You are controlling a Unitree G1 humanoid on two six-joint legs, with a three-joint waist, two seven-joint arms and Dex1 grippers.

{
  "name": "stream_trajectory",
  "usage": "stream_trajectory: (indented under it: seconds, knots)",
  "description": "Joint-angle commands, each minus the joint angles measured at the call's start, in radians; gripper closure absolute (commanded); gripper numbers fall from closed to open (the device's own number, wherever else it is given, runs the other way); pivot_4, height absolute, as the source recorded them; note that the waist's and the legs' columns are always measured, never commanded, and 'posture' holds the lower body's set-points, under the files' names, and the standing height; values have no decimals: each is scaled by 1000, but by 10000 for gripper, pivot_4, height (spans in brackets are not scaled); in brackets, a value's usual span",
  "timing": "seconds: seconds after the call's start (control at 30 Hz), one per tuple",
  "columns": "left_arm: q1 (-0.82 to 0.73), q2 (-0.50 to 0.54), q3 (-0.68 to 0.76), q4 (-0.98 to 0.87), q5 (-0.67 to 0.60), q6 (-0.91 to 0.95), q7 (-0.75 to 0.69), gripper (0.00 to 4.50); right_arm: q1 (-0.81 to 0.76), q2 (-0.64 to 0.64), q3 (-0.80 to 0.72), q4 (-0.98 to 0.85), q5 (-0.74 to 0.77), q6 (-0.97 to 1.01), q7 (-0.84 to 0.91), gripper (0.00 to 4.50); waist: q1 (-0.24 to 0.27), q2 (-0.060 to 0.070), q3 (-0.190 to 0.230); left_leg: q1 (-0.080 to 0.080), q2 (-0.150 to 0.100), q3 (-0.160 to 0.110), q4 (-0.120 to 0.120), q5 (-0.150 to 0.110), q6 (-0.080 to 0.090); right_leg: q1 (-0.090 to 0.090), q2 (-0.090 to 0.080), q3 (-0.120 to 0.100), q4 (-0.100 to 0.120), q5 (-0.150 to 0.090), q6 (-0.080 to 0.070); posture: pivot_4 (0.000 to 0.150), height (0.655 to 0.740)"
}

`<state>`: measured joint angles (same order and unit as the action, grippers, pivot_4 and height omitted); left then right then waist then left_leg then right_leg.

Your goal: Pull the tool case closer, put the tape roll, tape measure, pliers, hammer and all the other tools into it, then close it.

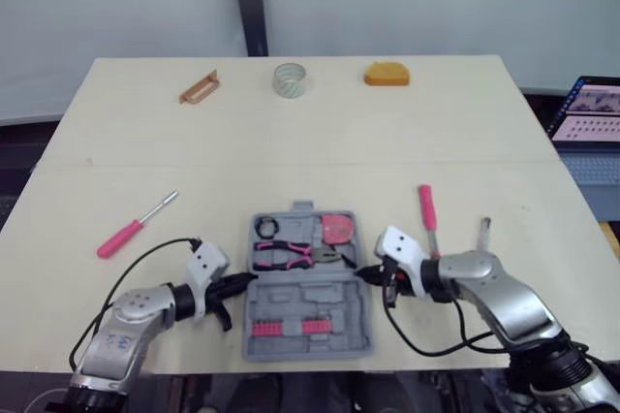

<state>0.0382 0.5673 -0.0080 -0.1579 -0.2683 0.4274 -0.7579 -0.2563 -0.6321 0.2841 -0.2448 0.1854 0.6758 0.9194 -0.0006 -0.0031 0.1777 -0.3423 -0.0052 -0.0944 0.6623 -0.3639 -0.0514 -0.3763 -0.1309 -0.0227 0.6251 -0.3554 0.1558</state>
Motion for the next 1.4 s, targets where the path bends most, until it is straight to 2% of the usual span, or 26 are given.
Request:
stream_trajectory:
  seconds: [0.03, 0.8, 1.4]
  knots:
    - [-21, -16, -5, -22, -12, -26, -7, 44891, -20, 22, 0, -25, 19, -34, 5, 45000, 0, 0, 0, 0, 0, 0, 0, 0, 0, 0, 0, 0, 0, 0, 0, 1500, 7400]
    - [-82, -51, -7, 45, 15, -73, 5, 44891, -24, 45, -13, 23, -2, -63, -22, 45000, -1, 0, 0, -1, 0, -1, 1, 0, 0, 0, 0, -1, 0, 0, 0, 1500, 7400]
    - [-25, -18, 34, 34, 7, -77, -10, 44891, -13, 76, 10, -13, 2, -37, -26, 45000, -3, 0, 0, -1, 0, -1, 1, 0, 0, 0, 0, -1, 0, 0, 0, 1500, 7400]
